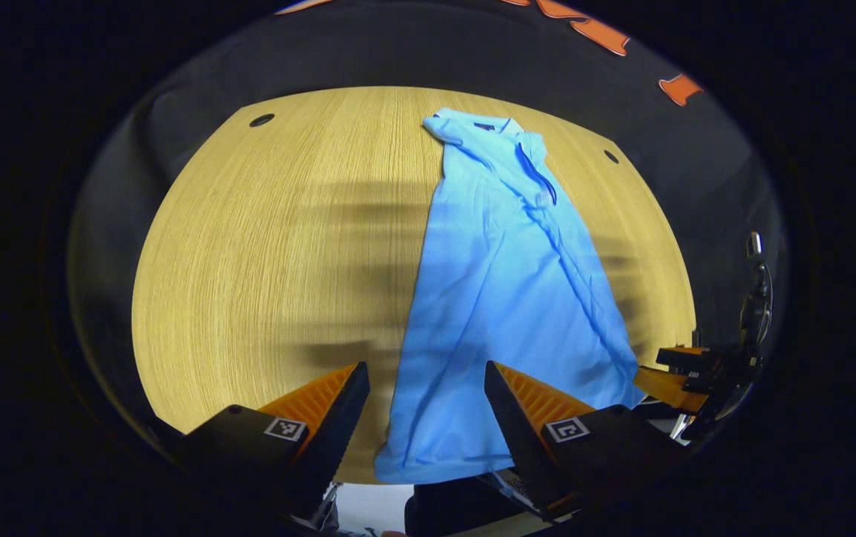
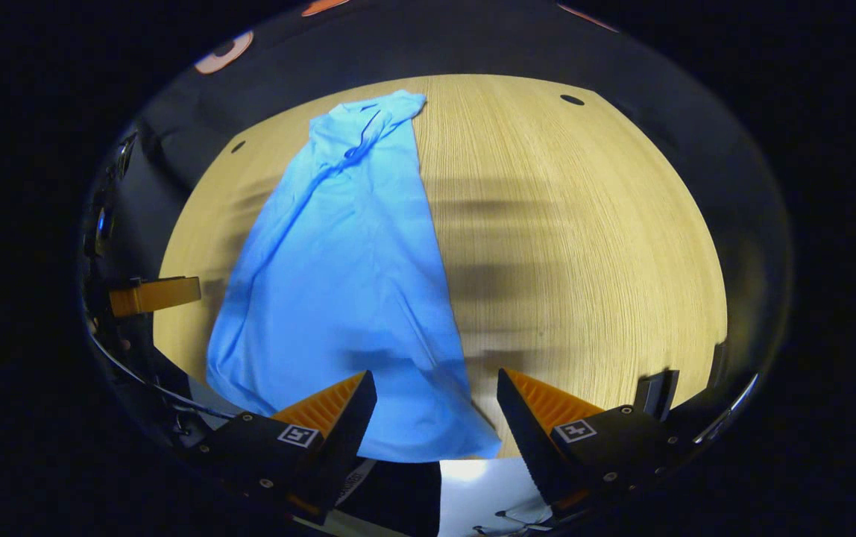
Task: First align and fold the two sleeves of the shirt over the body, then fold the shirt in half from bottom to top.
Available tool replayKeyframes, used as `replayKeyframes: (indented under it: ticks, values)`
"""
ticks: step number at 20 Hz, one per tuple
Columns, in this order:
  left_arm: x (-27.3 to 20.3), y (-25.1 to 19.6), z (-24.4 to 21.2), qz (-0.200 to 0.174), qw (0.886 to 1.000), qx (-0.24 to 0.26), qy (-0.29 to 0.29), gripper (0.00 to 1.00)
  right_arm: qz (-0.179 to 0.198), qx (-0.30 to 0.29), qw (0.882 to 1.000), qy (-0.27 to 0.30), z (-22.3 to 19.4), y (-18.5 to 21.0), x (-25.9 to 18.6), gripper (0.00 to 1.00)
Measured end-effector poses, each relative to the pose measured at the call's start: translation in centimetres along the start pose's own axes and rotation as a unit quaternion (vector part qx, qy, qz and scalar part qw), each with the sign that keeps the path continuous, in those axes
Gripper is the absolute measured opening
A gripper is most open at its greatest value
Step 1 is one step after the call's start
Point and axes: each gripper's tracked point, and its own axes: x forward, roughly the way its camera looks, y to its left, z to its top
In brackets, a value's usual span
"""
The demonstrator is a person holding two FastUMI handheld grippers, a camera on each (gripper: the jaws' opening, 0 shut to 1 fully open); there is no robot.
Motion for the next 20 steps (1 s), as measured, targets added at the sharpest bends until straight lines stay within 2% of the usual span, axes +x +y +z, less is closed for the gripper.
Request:
replayKeyframes:
  ticks: [5,9,15,20]
  values:
    - [0.4,0.0,-5.6,0.002,0.999,-0.015,0.035,1.0,-0.01,-0.003,1.0,0.023,-2.6,0.0,0.3,0.99]
    - [1.2,0.3,-8.9,0.016,0.998,-0.01,0.06,1.0,-0.016,-0.009,0.999,0.04,-3.8,-0.2,0.7,0.99]
    - [2.8,0.2,-11.2,0.035,0.996,0.001,0.087,1.0,-0.015,-0.014,0.997,0.069,-5.6,0.5,2.3,0.99]
    - [3.0,0.5,-11.3,0.057,0.993,0.013,0.099,0.99,-0.038,-0.032,0.996,0.073,-5.6,0.5,2.6,0.97]
